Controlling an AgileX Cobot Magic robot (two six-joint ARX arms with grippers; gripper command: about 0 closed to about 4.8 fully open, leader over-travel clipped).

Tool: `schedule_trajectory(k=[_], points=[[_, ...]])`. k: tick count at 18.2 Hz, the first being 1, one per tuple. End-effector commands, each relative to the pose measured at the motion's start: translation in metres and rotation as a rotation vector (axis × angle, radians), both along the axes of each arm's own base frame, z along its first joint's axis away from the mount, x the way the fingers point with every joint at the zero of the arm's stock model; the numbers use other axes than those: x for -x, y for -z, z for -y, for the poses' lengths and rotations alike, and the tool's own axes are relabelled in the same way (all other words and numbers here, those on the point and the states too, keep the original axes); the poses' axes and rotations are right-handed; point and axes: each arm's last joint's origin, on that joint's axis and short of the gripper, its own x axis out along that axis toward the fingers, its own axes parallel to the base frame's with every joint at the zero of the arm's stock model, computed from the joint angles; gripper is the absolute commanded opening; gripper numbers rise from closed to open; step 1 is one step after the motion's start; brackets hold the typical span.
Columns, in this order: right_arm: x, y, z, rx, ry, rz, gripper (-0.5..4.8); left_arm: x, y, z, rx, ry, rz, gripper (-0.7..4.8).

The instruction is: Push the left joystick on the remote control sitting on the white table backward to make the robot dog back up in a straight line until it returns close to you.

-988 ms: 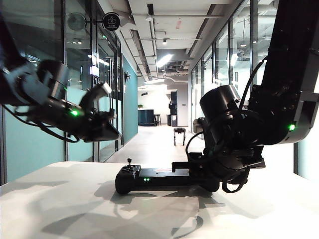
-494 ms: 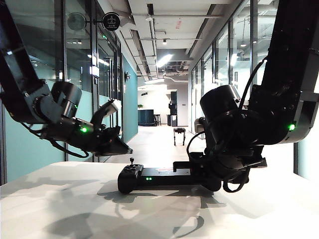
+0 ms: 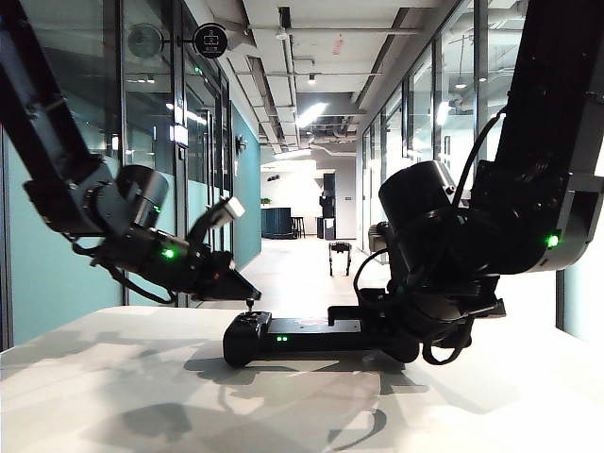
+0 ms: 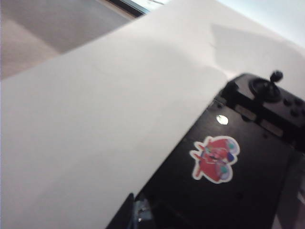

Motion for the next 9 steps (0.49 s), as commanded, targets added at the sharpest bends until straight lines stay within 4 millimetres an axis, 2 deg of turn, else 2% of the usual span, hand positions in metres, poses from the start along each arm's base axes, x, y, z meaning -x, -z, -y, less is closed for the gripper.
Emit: schedule_trajectory(k=[1,9], points=[[-0.0012,-0.0043,0.0000,0.003,0.013,0.022,1.44,-0.0062,0.0000,0.0034,0.021,0.057,0.001,-0.06],[-0.0011,-0.0042,0.0000,0.004,0.013,0.021,1.44,-0.0044,0.0039,0.0041,-0.029,0.157,0.031,-0.06]])
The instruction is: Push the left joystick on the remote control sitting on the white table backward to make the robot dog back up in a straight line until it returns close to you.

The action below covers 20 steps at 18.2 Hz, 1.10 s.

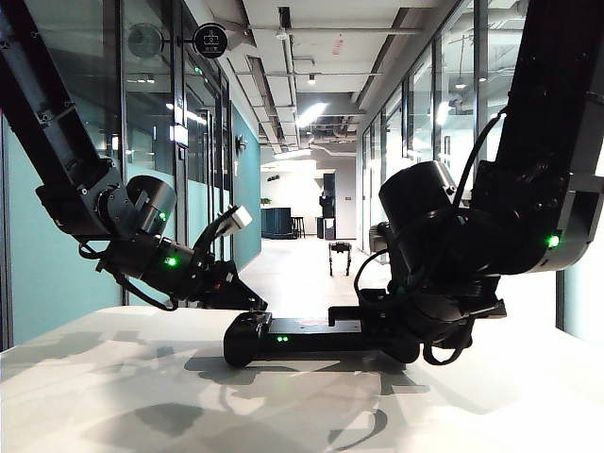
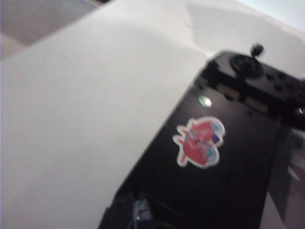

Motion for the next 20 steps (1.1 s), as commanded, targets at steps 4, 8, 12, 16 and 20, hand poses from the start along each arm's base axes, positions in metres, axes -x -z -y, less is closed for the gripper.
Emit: schedule_trajectory(k=[4,8,12,16,20], points=[[-0.0014,-0.0043,-0.0001,0.006,0.012,0.022,1.44,0.0006,-0.0026,0.0016,0.008,0.048,0.016,-0.06],[-0.0014,-0.0043,0.0001,0.006,0.015,0.022,1.44,0.0010,-0.0035,0.0014,0.018,0.060,0.014,-0.06],[-0.0015,-0.0043,0.0003,0.010,0.023,0.024,1.44,0.0010,-0.0036,0.0014,0.017,0.060,0.015,-0.06],[-0.0015,-0.0043,0.0010,-0.002,0.049,0.028,1.44,0.0009,-0.0037,0.0014,0.011,0.067,0.031,-0.06],[-0.0018,-0.0043,0.0017,0.000,0.055,0.029,1.44,0.0011,-0.0034,0.0014,0.010,0.067,0.027,-0.06]])
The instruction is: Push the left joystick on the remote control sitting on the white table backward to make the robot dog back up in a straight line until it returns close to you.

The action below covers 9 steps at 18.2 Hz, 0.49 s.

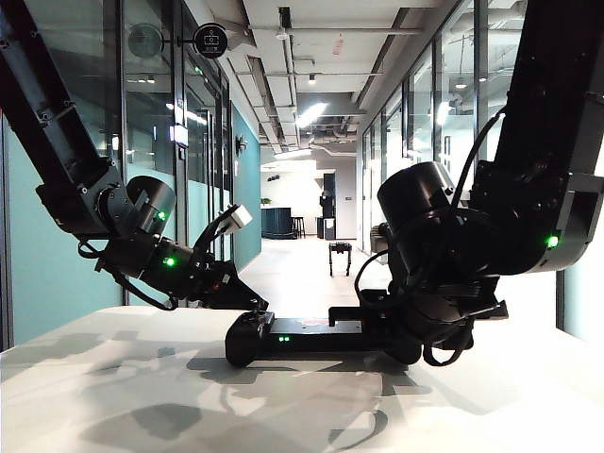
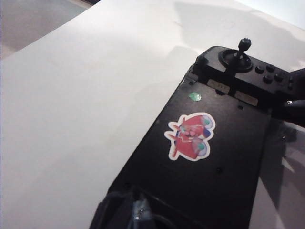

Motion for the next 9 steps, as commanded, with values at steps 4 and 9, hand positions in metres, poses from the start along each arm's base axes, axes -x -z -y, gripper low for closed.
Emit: schedule_trajectory(k=[4,9], points=[[-0.0021,-0.0048,0.0010,0.003,0.030,0.029,1.44,0.0007,-0.0023,0.0014,0.011,0.020,-0.002,-0.06],[-0.0021,-0.0048,0.0010,0.003,0.029,0.030,1.44,0.0011,-0.0021,0.0013,0.011,0.022,-0.006,-0.06]])
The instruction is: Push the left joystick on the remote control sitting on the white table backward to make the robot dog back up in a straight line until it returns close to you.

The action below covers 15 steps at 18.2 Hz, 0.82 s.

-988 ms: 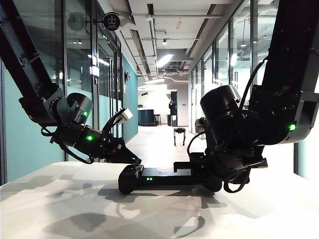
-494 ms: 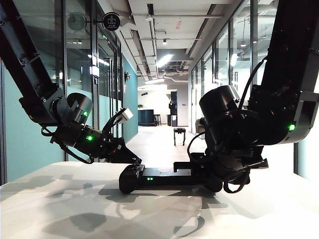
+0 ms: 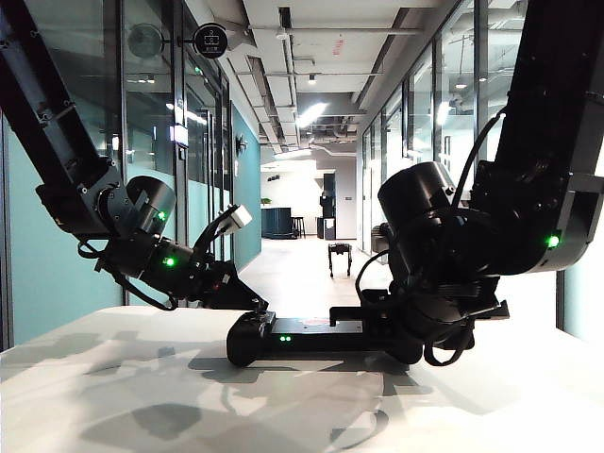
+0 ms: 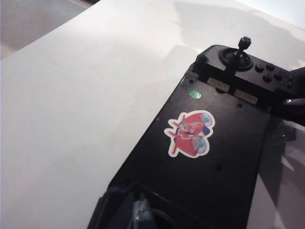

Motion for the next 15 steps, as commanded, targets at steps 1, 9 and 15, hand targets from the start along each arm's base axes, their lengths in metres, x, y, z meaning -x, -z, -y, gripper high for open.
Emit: schedule_trajectory(k=[1,9,15], points=[[-0.0018,-0.0048,0.0004,0.002,0.024,0.028,1.44,0.0013,-0.0016,0.0013,0.009,0.022,-0.011,-0.06],[-0.0018,-0.0048,0.0004,0.002,0.024,0.028,1.44,0.0029,0.0002,0.0011,-0.005,0.035,-0.014,-0.06],[-0.0018,-0.0048,0.0004,0.002,0.024,0.028,1.44,0.0032,0.0006,0.0011,-0.006,0.035,-0.019,-0.06]])
